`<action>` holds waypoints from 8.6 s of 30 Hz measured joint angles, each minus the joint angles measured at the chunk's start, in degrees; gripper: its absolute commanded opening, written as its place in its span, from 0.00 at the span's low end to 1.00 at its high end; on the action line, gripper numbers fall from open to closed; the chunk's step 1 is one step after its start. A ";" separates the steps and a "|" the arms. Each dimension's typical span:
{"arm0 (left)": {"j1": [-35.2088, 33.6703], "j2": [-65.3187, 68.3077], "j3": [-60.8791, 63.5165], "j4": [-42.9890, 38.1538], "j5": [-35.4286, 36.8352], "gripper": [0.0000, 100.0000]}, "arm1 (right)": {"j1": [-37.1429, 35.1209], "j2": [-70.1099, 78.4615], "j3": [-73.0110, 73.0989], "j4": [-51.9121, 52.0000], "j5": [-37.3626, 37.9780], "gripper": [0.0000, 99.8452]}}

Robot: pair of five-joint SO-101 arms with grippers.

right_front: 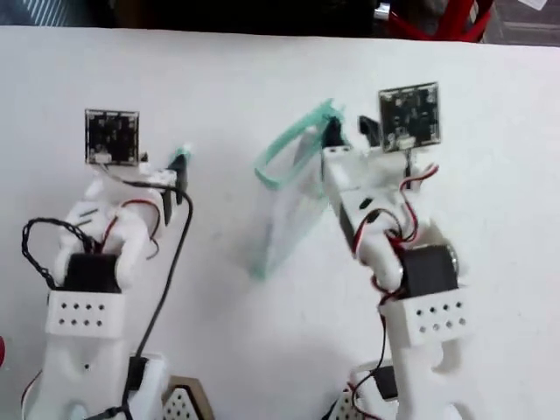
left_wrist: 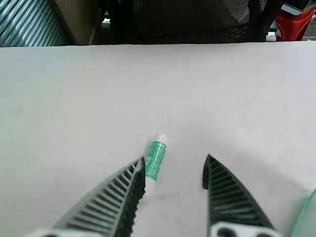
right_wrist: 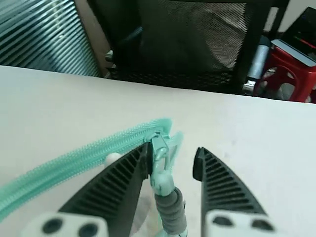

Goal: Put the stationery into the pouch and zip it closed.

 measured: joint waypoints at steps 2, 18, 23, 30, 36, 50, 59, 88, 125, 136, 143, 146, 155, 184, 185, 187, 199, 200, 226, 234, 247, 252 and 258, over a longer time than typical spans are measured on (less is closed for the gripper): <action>0.35 -0.18 3.96 -3.34 0.00 0.21 | 1.05 2.29 -2.46 1.41 0.00 0.14; 3.78 -0.26 12.57 -12.40 0.00 0.21 | 4.31 6.24 -6.77 8.26 0.88 0.13; 3.87 -0.26 12.57 -12.40 0.00 0.21 | -4.84 5.98 -6.86 11.34 0.79 0.13; 3.78 -0.35 13.71 -13.10 0.00 0.21 | 1.67 4.66 -6.33 9.14 0.00 0.13; 3.78 -0.35 13.71 -14.33 0.00 0.21 | 0.62 2.99 -5.89 10.99 -1.23 0.13; 3.69 -0.35 13.71 -14.33 0.00 0.21 | -0.53 0.26 -4.40 8.97 2.55 0.13; 3.69 -0.35 13.89 -14.51 0.00 0.21 | 6.59 0.09 -2.46 7.56 -5.71 0.11; 3.78 -0.35 16.79 -19.25 0.00 0.21 | -4.48 -11.52 11.87 -7.82 1.58 0.02; -5.10 86.86 -74.20 27.34 -6.33 0.21 | 1.41 4.92 -2.29 3.08 -6.42 0.02; -4.57 110.86 -105.85 40.53 -10.46 0.13 | 1.41 4.92 -2.29 3.25 -6.42 0.02; -2.29 120.00 -122.99 49.76 -13.01 0.03 | 1.41 4.92 -2.29 3.25 -6.42 0.02; -2.20 121.41 -131.08 55.74 -12.92 0.02 | 1.41 4.92 -2.29 3.25 -6.42 0.02; -0.97 118.51 -146.37 63.03 -8.44 0.02 | 1.41 4.92 -2.29 3.25 -6.42 0.02; 37.45 13.36 -56.97 20.66 10.46 0.02 | -1.67 0.88 -5.19 11.16 -16.44 0.02; 37.89 11.78 -53.36 17.76 10.46 0.02 | -1.49 0.44 -5.10 11.34 -16.97 0.02; 38.86 8.88 -45.98 11.78 10.46 0.02 | -1.32 0.09 -4.66 11.52 -17.32 0.02; 40.00 2.55 -17.67 -19.60 15.30 0.03 | 2.02 0.09 -4.22 11.08 -17.58 0.02; 39.12 2.55 -16.79 -20.66 16.44 0.03 | 2.90 0.09 -4.13 10.55 -17.58 0.02; 44.84 -11.78 -12.22 -18.64 16.26 0.02 | -1.85 0.09 -4.75 8.97 -19.78 0.02; 41.05 -14.07 -6.95 -21.10 16.18 0.03 | -2.55 0.35 -12.31 17.05 -16.35 0.02; 36.75 -7.47 -1.32 -34.73 16.26 0.03 | -2.90 -3.96 -12.40 20.04 -3.96 0.02; 37.19 -6.77 -1.32 -36.31 16.09 0.03 | -2.90 -8.44 -8.79 19.52 -3.16 0.02; 37.54 -6.42 -1.32 -36.48 15.65 0.02 | -2.90 -10.99 -4.48 15.82 -0.44 0.02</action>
